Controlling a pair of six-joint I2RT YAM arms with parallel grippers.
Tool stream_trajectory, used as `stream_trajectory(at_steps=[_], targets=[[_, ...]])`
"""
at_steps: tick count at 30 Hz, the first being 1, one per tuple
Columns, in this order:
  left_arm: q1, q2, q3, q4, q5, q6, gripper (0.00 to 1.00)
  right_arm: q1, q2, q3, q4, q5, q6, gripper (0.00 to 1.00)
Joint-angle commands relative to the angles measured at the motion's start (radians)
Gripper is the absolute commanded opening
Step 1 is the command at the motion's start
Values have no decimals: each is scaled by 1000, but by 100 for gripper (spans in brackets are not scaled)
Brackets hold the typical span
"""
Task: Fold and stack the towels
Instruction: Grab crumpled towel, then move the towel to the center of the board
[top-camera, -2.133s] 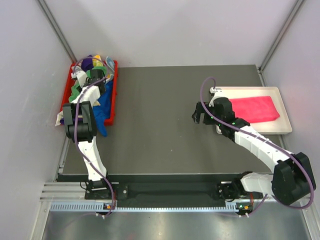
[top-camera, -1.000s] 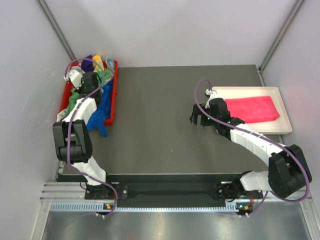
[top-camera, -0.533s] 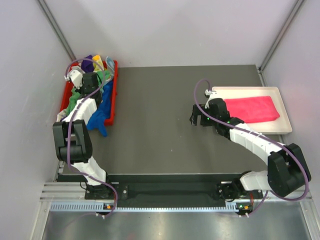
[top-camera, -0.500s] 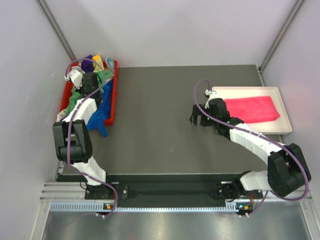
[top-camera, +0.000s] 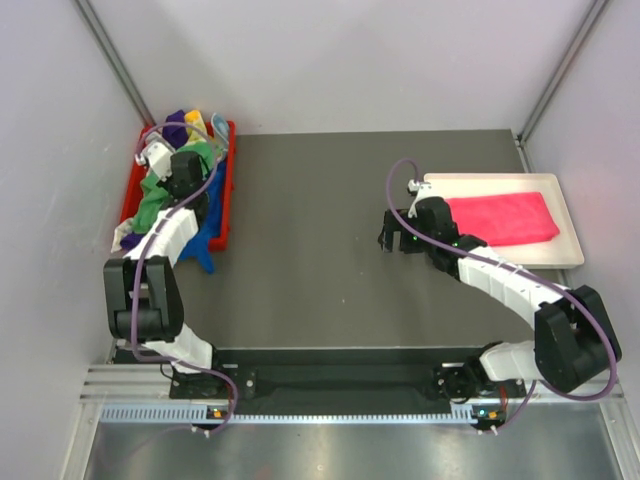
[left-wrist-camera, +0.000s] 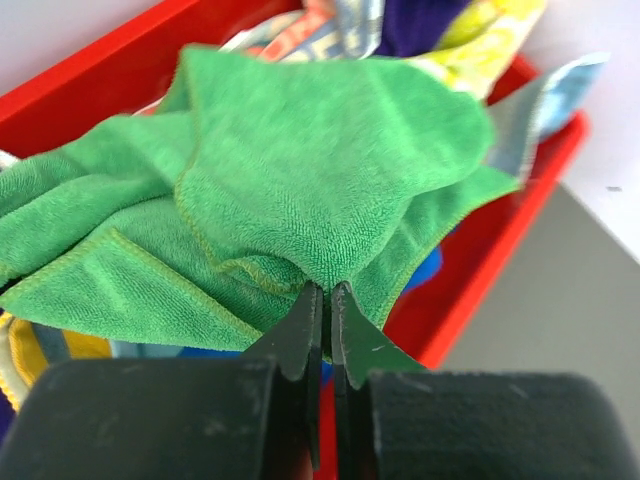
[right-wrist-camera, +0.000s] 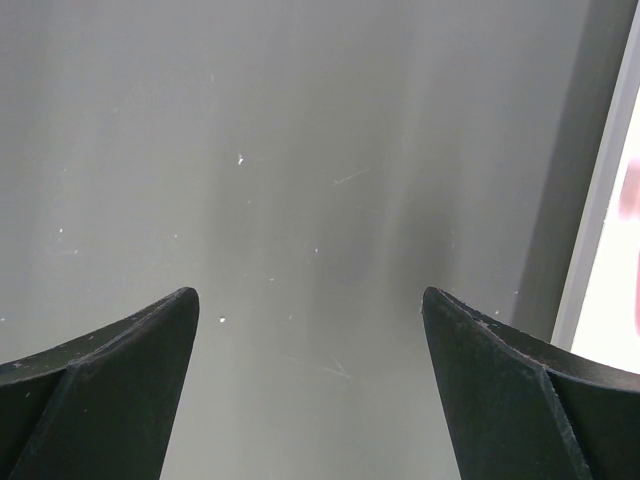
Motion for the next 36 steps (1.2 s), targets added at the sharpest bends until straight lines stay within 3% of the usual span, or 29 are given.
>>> stream_trajectory(at_steps=[1, 4, 17, 29, 36], targets=[[-34, -102, -31, 138, 2, 10, 0, 18, 1, 34, 38, 3, -3, 92], [-43, -135, -49, 146, 2, 24, 0, 16, 3, 34, 41, 4, -3, 92], [-302, -257, -130, 192, -98, 84, 0, 16, -6, 30, 40, 27, -5, 92], [-700, -287, -86, 59, -161, 131, 0, 15, -5, 33, 30, 104, -9, 92], [-997, -248, -129, -52, -126, 36, 0, 15, -8, 39, 15, 176, -3, 93]])
